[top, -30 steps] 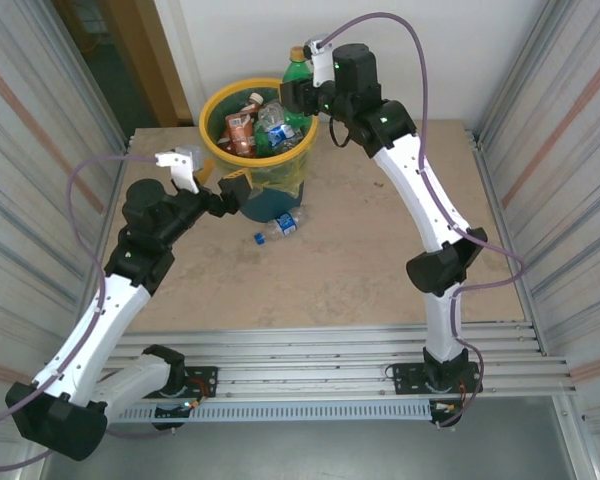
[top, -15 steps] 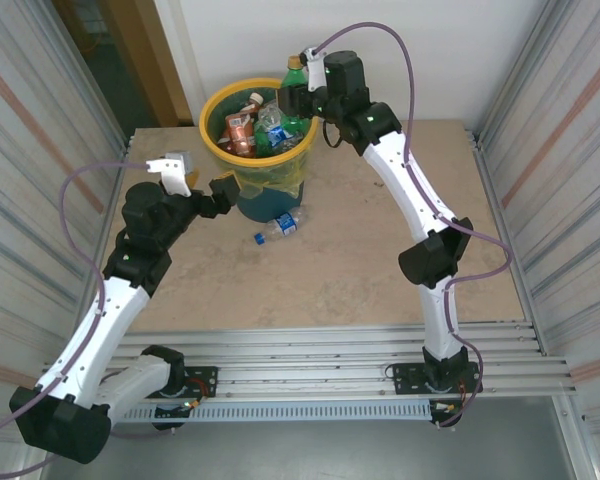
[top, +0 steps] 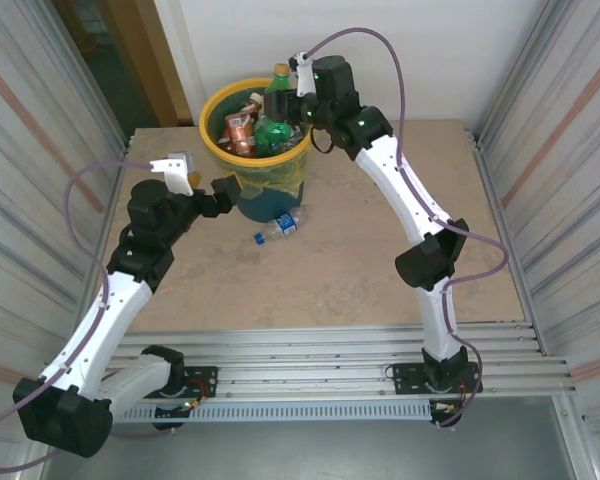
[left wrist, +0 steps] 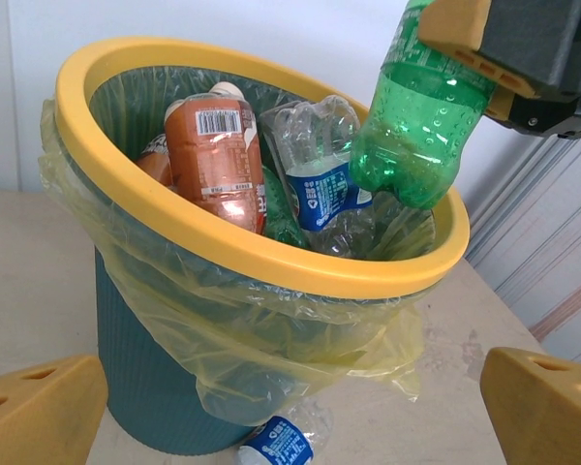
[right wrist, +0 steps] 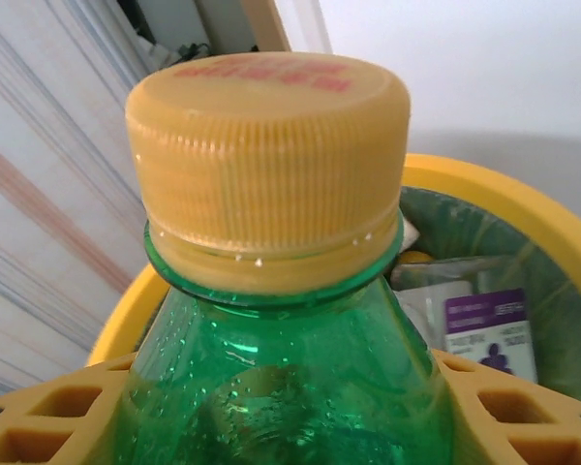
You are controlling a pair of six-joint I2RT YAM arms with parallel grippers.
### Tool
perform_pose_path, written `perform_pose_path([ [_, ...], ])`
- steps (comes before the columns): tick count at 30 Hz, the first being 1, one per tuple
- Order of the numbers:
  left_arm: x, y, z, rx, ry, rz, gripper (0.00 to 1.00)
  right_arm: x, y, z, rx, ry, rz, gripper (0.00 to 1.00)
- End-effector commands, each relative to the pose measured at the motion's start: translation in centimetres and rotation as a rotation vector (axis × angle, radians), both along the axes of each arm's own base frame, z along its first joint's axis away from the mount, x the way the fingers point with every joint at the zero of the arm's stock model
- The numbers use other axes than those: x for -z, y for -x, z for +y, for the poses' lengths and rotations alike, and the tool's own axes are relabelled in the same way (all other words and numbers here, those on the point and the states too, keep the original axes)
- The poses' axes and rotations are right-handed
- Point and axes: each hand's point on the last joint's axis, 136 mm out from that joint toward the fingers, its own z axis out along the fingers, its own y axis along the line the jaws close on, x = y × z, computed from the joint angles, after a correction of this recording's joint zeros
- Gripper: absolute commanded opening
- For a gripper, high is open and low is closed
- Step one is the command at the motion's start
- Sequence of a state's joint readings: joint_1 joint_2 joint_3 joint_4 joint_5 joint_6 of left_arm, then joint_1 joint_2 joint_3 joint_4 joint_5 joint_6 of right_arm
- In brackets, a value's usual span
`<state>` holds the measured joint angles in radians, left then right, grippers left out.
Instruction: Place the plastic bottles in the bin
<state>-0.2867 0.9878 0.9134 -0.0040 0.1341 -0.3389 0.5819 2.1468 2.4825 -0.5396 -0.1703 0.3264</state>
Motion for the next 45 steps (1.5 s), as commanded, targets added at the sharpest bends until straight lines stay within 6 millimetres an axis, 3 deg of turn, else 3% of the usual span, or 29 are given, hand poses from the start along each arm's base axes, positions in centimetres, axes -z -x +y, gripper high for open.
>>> perform_pose_path([
  [1,0.1,-0.1,0.2,-0.002,0.016,0.004,0.99,0.6,-0.3,1.4,-0.008,-0.124,0.075,0.50],
  [8,0.2,0.2,0.4,-0.007,0.014,0.005,0.99,2.7,-1.5,2.6,0.055,-0.235,0.147,0.51],
  [12,0.1,0.1,0.5,-0.008,0.015,0.003,0.99,3.5,-1.3,3.3,0.084,-0.224,0.154,0.57],
  [18,0.0,0.1,0.4,-0.003,0.016,0.003,0.99,4.1,-1.1,2.5,0.132,-0.187,0.161,0.71],
  [23,0.1,-0.2,0.2,0.008,0.020,0.009,0.99,3.6,-0.5,1.2,0.164,-0.151,0.126,0.85],
  [27,0.1,-0.3,0.0,0.015,0.025,0.012,0.99,2.8,-0.2,0.1,0.191,-0.126,0.092,0.89],
  [37,0.4,-0.5,-0.3,0.027,0.030,0.022,0.99,0.9,0.2,-1.8,0.247,-0.056,0.011,0.91],
  [45,0.5,-0.5,-0.3,0.027,0.029,0.024,0.99,0.0,-0.2,-4.7,0.349,0.013,-0.032,0.88],
])
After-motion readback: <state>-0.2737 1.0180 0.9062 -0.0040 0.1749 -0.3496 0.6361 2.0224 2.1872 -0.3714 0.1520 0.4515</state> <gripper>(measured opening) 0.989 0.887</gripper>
